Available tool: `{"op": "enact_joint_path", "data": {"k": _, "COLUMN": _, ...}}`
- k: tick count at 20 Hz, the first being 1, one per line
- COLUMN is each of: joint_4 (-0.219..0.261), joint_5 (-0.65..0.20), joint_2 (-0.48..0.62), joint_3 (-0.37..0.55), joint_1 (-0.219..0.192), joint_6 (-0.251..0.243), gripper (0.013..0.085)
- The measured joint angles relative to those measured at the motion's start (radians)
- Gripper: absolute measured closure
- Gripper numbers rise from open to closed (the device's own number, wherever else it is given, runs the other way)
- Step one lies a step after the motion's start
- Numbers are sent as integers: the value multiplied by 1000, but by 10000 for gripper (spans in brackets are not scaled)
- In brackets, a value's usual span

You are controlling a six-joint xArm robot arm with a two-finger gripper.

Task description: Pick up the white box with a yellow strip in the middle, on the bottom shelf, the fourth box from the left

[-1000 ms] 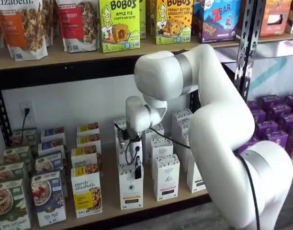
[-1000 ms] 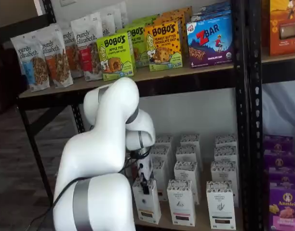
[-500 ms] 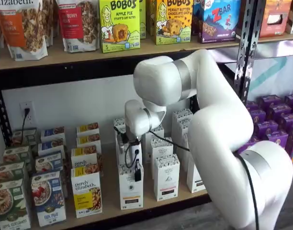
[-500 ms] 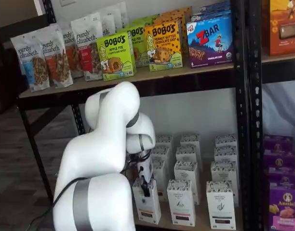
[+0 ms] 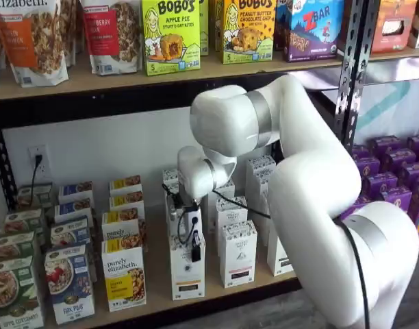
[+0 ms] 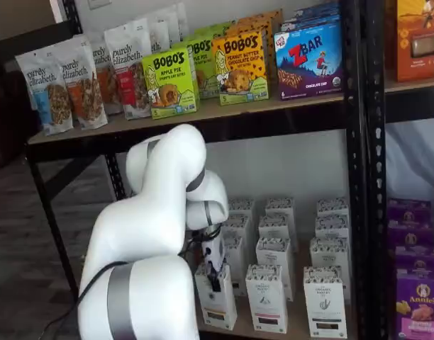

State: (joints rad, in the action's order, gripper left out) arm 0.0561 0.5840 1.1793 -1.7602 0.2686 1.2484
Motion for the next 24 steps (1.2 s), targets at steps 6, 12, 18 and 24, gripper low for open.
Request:
{"op": "enact_joint_path", "data": {"k": 6, "joint_4": -10, "joint_5": -14, "joint_2": 6, "joint_3": -2, "joint_1": 1, "joint_6": 7, "gripper": 250}}
{"op": "enact_joint_path", "data": {"k": 12, "joint_4": -6, "joint_5": 9, "joint_2": 4, "joint_3": -6, "joint_1": 4, "joint_6": 1, "gripper": 290}}
{"op": "enact_joint_path", "data": {"k": 18, "joint_4": -8, "joint_5": 7, "joint_2": -9, "joint_3": 8, "joint_1": 6, "joint_6": 1, "gripper": 330}}
{"op": "enact_joint_path", "data": {"k": 24, "joint_4": -6, "joint_5": 2, "joint_2": -22, "joint_3": 26, "joint_1": 8, "joint_6": -3, "gripper": 450}}
